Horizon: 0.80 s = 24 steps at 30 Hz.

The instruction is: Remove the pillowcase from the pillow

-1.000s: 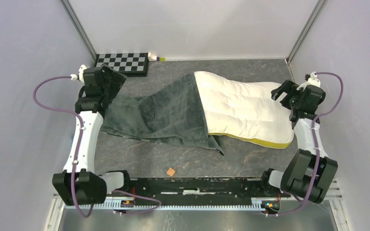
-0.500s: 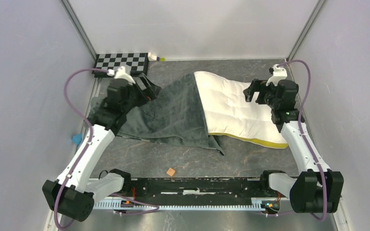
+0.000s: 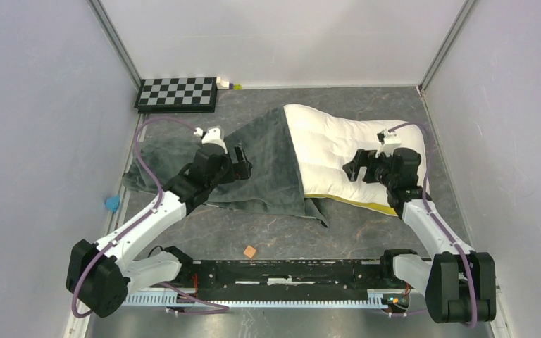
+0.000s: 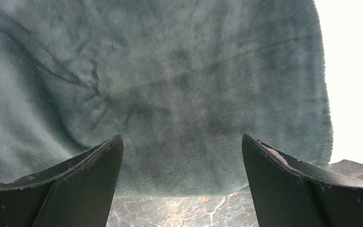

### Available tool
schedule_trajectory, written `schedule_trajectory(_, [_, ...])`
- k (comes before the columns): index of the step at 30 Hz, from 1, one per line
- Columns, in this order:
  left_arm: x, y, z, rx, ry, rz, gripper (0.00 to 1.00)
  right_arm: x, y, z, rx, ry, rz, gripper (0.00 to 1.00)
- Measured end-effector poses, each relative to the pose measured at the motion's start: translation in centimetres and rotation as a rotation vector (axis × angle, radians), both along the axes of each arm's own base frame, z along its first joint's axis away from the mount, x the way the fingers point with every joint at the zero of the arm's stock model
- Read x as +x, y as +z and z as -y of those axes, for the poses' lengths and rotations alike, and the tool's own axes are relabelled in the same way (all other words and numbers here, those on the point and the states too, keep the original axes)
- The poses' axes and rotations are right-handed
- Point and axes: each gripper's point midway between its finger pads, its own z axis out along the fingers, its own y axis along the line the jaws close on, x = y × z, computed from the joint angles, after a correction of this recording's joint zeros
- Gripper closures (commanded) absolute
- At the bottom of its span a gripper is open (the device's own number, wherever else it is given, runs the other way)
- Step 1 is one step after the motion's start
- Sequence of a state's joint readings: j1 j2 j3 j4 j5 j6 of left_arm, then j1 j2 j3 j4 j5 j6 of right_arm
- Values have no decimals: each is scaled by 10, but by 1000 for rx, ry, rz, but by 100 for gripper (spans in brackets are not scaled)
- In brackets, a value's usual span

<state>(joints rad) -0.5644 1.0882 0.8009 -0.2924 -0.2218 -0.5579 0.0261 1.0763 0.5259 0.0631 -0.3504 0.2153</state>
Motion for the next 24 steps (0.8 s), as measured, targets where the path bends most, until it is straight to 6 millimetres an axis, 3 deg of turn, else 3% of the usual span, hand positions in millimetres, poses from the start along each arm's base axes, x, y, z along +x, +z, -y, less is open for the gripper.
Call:
schedule_trajectory(3, [-5,-25,-2,-14,-2,-29,0,-5,-10,-1,9,-3,6,2])
schedule_trajectory(6, [-12,-38,9,-39,-59,-52,0,-7,-22,-1,19,-9,-14,2])
schedule_trajectory(11, [-17,-27,42,-79,-161,-20,0,-12,-38,-2,42,-22,-11,2])
schedule_trajectory(16, [-17,-8,82,-75,-255,1,0,-15,-42,-2,60,-33,23,3])
schedule_trajectory(21, [-8,4,124,-35,-324,10,0,-13,-41,-2,67,-36,35,3])
schedule_trajectory(24, [7,5,150,47,-331,-7,0,-13,-40,-2,69,-37,36,3])
